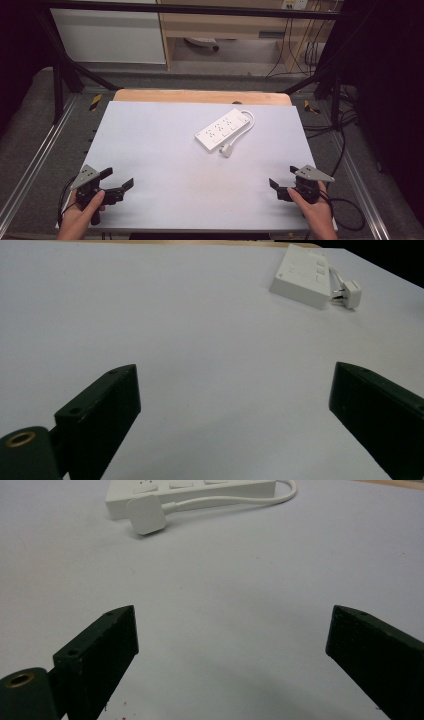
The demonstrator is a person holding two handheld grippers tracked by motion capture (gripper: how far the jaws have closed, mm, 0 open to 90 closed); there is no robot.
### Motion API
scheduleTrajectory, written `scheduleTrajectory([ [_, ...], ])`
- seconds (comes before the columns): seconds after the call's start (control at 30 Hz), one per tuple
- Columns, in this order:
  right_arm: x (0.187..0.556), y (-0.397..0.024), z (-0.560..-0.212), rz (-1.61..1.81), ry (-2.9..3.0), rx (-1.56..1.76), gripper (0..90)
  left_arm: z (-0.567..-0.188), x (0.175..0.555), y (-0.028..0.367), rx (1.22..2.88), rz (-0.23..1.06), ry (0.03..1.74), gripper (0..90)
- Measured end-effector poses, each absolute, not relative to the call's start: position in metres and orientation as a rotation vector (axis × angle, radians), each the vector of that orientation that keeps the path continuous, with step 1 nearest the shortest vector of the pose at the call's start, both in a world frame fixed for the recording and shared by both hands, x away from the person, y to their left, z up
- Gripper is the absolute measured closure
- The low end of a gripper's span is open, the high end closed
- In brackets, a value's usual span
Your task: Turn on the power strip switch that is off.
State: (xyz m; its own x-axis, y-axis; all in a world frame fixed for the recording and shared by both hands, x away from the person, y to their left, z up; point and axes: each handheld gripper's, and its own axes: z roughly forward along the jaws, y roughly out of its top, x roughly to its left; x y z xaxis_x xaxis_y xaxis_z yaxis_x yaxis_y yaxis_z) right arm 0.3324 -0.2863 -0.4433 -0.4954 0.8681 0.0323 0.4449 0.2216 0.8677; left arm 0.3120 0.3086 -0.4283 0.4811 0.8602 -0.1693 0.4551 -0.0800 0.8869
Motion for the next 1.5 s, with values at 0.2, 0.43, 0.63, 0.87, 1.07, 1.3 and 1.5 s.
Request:
scheduleTrajectory([
  [0.2, 0.334, -0.287, -0.444, 1.21, 2.04, 1.223, 6.8, -0.428, 0.313, 0.309, 1.706, 0.486, 1.13, 6.3],
  [0.43, 0.334, -0.286, -0.442, 1.235, 2.032, 1.219, 6.7, -0.428, 0.312, 0.309, 1.706, 0.486, 1.129, 6.3],
  [0.63, 0.33, -0.286, -0.437, 1.279, 2.013, 1.209, 6.0, -0.428, 0.312, 0.308, 1.709, 0.475, 1.123, 6.3],
  [0.87, 0.325, -0.283, -0.429, 1.329, 1.986, 1.188, 4.6, -0.425, 0.31, 0.31, 1.705, 0.469, 1.1, 5.9],
  [1.07, 0.326, -0.28, -0.422, 1.368, 1.968, 1.174, 4.1, -0.426, 0.311, 0.313, 1.703, 0.472, 1.116, 6.0],
  [1.3, 0.325, -0.275, -0.416, 1.393, 1.963, 1.155, 3.4, -0.427, 0.312, 0.312, 1.708, 0.47, 1.126, 6.0],
  [1.5, 0.329, -0.272, -0.404, 1.427, 1.931, 1.145, 2.8, -0.428, 0.311, 0.314, 1.716, 0.472, 1.13, 6.0],
])
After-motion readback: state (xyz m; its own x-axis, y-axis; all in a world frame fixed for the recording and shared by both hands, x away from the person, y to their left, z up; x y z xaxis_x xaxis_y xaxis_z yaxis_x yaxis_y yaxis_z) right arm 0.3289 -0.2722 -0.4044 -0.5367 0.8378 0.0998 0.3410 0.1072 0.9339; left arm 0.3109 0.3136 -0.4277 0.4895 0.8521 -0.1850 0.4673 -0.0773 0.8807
